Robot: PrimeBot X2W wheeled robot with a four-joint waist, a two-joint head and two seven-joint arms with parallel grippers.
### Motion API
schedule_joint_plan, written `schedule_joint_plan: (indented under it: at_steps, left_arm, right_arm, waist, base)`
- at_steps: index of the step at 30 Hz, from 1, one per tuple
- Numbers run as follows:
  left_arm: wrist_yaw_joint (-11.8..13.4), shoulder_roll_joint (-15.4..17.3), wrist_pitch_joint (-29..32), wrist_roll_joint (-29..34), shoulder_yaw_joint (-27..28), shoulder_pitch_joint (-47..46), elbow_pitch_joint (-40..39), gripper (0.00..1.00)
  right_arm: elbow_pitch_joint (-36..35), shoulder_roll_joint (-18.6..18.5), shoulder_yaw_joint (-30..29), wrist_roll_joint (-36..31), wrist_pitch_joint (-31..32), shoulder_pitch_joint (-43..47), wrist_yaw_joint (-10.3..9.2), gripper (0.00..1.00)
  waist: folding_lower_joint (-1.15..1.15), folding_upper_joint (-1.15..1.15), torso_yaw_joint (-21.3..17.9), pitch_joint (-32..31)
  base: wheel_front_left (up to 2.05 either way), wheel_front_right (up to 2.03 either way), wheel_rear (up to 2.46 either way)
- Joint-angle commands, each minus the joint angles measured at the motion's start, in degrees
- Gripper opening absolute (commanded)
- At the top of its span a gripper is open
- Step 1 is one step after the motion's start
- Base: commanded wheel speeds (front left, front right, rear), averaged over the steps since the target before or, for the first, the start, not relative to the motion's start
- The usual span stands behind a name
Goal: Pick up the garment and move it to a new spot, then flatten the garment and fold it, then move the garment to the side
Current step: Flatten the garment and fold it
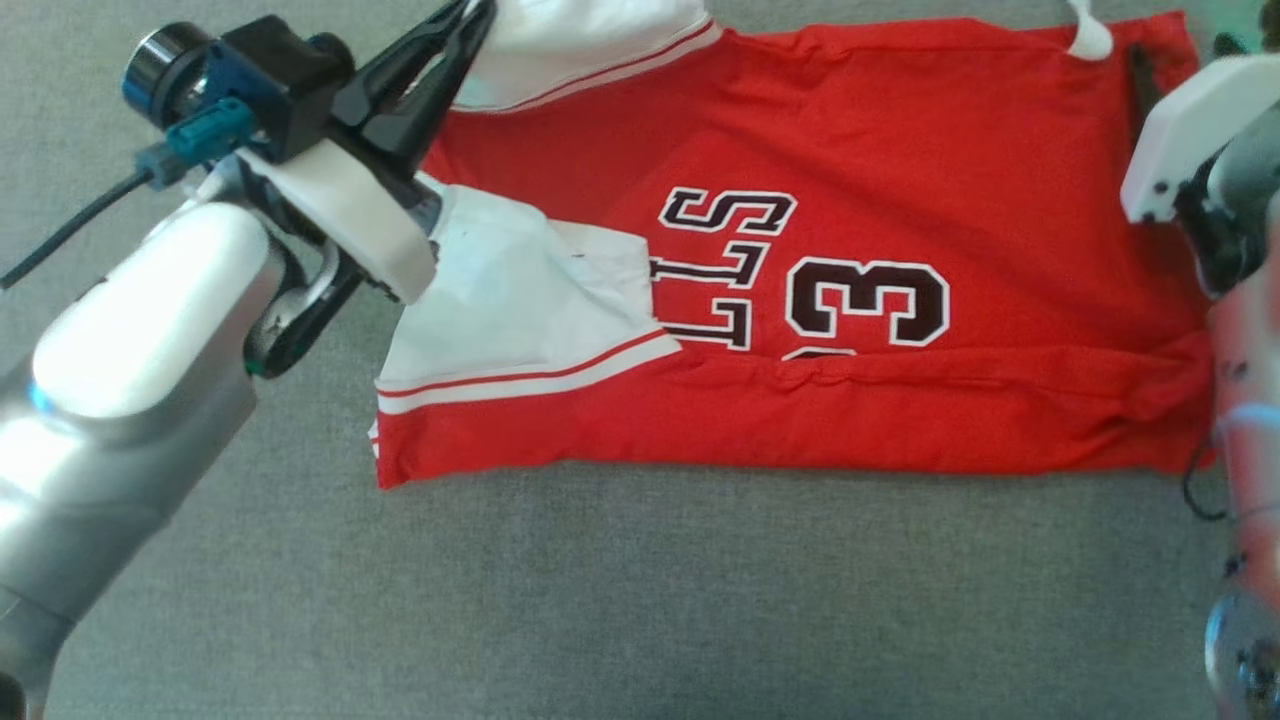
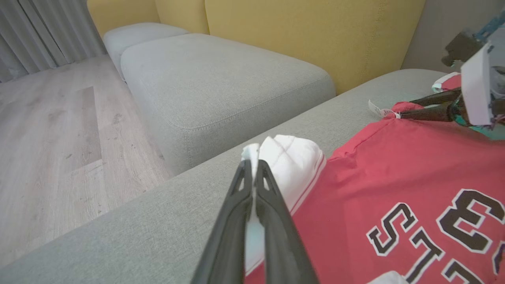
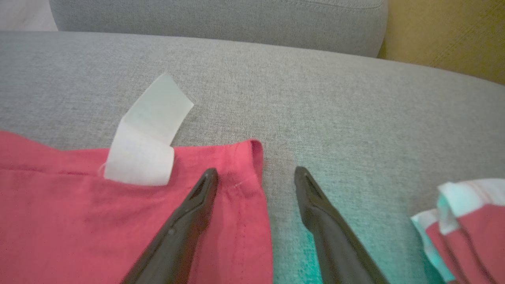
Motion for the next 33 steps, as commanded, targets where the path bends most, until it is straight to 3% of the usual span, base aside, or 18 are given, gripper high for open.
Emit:
schedule_joint_plan:
  at_steps: [1,4,5,6,7,16,21,33]
  left_arm:
    - [0.58,2.38,0.47,0.2,2.11,-1.65,-2.49,0.0]
    - [0.94,2.48,1.07,-0.35,2.29,-1.66,-3.82,0.0]
    - [1.09,2.65,1.26,-0.32,2.29,-1.72,-3.97,0.0]
    - [1.29,2.86,1.4,-0.32,2.37,-1.8,-3.97,0.0]
    - [1.53,3.1,1.52,-0.36,2.53,-1.88,-3.89,0.0]
    - [5.12,4.74,0.35,-0.11,5.79,-4.65,0.67,0.0]
    - [5.72,4.76,-1.22,0.84,7.64,-9.35,6.59,0.0]
    - [5.97,-1.14,-8.74,6.38,7.42,-20.8,22.93,0.0]
  right_arm:
    - [0.56,-0.51,1.03,-1.2,0.65,-2.66,-0.05,1.0]
    - [4.71,-1.29,2.7,-2.89,1.43,-4.48,-0.05,1.0]
    - [6.19,-1.52,3.37,-3.19,1.89,-4.96,-0.05,0.95]
    - [7.49,-1.73,3.94,-3.36,2.21,-5.49,-0.05,0.56]
    - [8.48,-1.87,4.42,-3.38,2.1,-6.1,-0.05,0.0]
    - [10.14,-0.54,4.33,2.06,-7.14,-12.49,-0.05,0.0]
    - [9.65,0.0,5.17,6.86,-11.97,-17.26,-0.05,0.0]
    - [11.58,2.05,8.78,15.0,-21.38,-22.93,-0.05,0.0]
  waist:
    - [0.0,0.0,0.64,0.91]
    - [0.0,0.0,0.86,1.56]
    - [0.0,0.0,0.86,1.68]
    - [0.0,0.0,0.81,1.78]
    - [0.0,0.0,0.69,1.88]
    - [0.0,0.0,-1.13,1.88]
    - [0.0,0.0,-2.76,2.43]
    - [0.0,0.0,-4.7,3.21]
  base:
    - [0.0,0.0,0.0]
    - [0.0,0.0,0.0]
    - [0.0,0.0,0.0]
    - [0.0,0.0,0.0]
    - [0.0,0.0,0.0]
    - [0.0,0.0,0.0]
    - [0.0,0.0,0.0]
    - [0.0,0.0,0.0]
